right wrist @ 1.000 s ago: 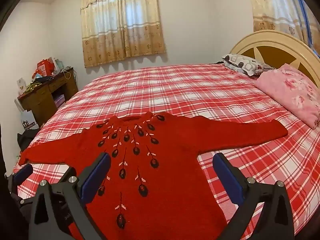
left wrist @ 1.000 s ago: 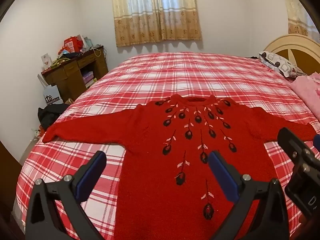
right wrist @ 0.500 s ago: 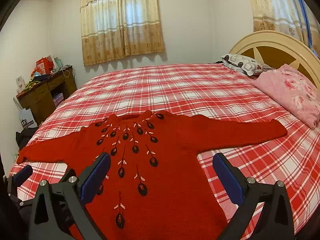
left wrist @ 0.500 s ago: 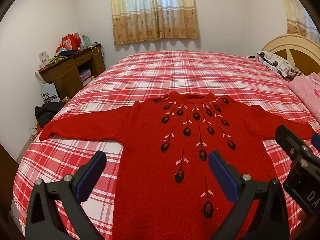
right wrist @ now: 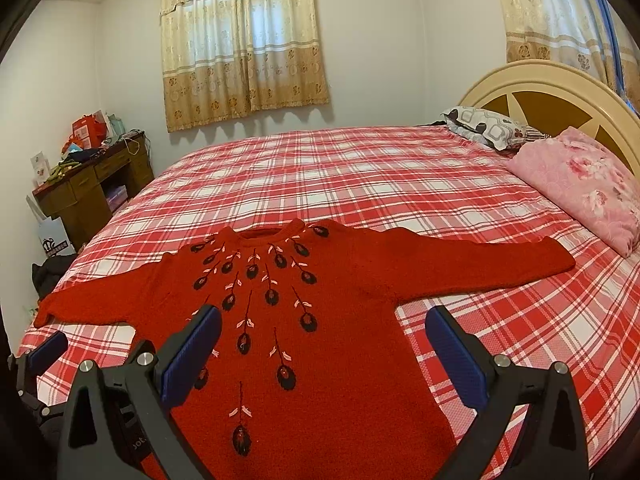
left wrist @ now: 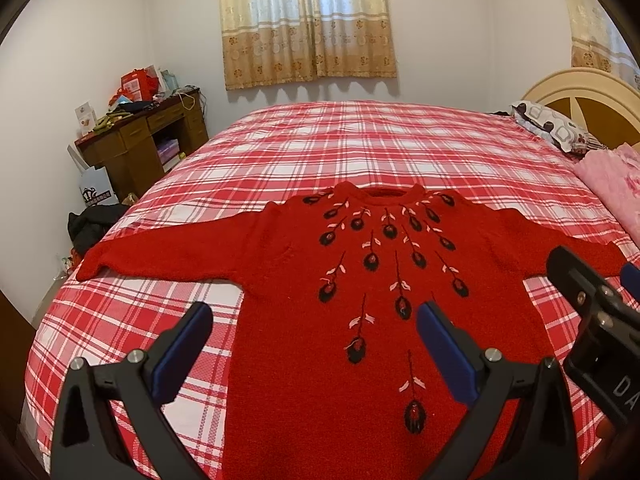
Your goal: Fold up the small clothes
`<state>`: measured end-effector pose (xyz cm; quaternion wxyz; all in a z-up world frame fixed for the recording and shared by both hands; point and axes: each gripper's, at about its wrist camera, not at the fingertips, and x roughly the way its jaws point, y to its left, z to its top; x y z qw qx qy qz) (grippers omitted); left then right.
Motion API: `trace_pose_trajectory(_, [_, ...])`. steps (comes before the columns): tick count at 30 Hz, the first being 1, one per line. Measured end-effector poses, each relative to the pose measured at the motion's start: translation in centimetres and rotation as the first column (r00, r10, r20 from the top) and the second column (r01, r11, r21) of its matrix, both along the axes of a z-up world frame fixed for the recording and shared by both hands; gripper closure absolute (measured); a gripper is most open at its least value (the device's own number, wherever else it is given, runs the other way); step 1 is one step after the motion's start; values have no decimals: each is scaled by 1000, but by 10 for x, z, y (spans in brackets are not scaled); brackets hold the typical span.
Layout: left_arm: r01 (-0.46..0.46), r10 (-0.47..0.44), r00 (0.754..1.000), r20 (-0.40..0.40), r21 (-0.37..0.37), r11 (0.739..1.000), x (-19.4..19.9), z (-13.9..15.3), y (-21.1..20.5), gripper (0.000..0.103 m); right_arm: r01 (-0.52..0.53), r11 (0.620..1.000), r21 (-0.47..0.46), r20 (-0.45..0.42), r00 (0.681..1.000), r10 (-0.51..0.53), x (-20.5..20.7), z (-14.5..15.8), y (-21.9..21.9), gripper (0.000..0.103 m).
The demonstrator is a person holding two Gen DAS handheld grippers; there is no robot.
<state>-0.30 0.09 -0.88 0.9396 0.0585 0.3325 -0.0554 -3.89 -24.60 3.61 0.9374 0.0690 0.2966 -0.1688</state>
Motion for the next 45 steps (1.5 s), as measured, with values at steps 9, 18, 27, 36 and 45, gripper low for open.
trace_pose_trajectory(9, [1,-1,1000,-1,-1,1000,0,-1,-1,0,1,1000,1,-2,1000,-1,1,-1,1,1])
trace_pose_trajectory(18, [-1,1,1000,-2,-1,1000,-1,0,-1,0,-1,1000,-1,-4,1000,1,3,-3,2,1])
trace_pose_trajectory(27, [2,-2,1000,-10,-9,1000,-1,0,-4,0,-1,1000,-2,-3,1000,1,4,-2,4,1])
trace_pose_trajectory(36, [5,-5,1000,-16,-16,1000,-2,0,-7,0,-1,1000,1,-4,1000,1,4,-2,5,1])
trace_pose_trajectory(45, [4,-5,1000,-20,-21,1000,-1,2,-5,0,-3,1000,0,-3,1000,3,3,-2,5,1])
